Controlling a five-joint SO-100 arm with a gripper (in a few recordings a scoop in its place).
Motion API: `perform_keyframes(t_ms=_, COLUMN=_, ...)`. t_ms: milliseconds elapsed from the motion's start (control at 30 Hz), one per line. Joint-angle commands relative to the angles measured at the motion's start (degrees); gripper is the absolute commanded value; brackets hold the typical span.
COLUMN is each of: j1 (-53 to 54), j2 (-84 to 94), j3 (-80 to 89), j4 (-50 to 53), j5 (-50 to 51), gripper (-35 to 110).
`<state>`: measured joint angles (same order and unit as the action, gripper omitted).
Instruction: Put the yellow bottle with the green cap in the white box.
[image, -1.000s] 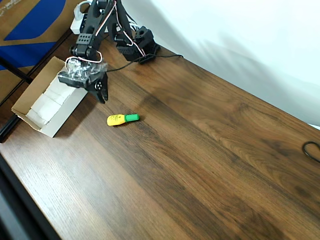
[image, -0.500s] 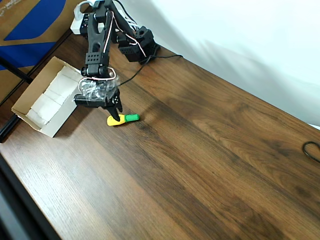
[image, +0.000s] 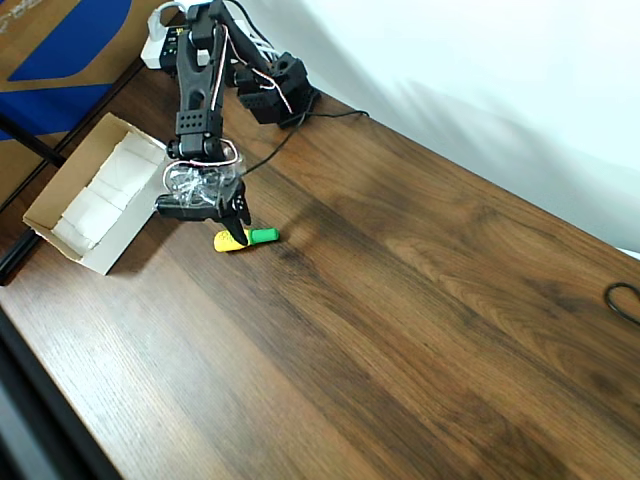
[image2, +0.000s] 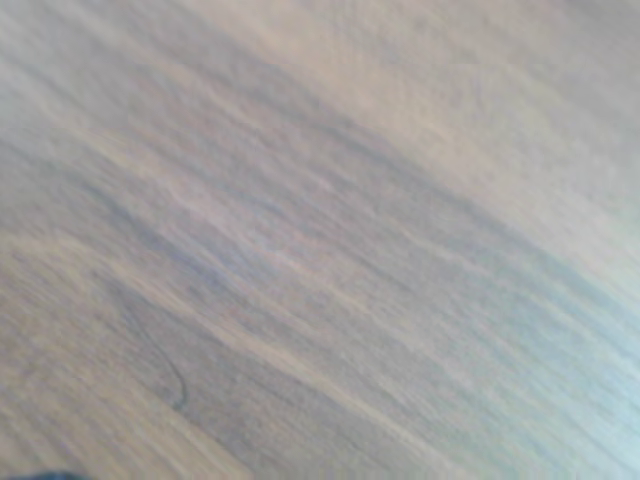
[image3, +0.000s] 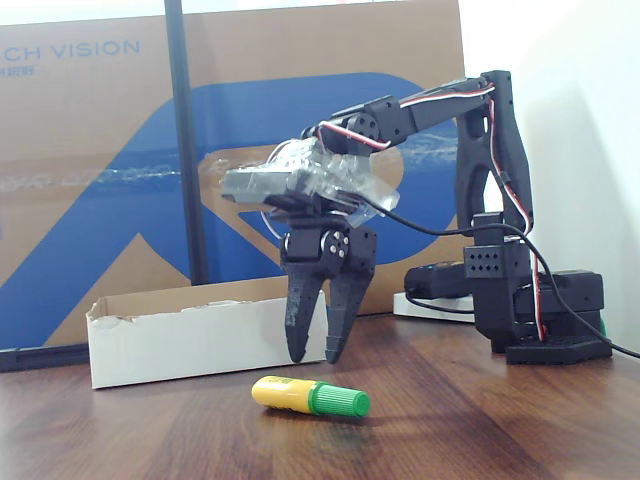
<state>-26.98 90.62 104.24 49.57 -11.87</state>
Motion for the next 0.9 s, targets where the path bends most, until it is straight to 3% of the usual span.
perform_keyframes(t_ms=0, j1=-1.1, j2=2.0, j3=0.4, j4=0.3, j5=-0.6, gripper=19)
perform_keyframes(t_ms=867, j1=-4.0, j2=-1.8, j3=4.0, j4=0.8, j5=-1.6, gripper=23)
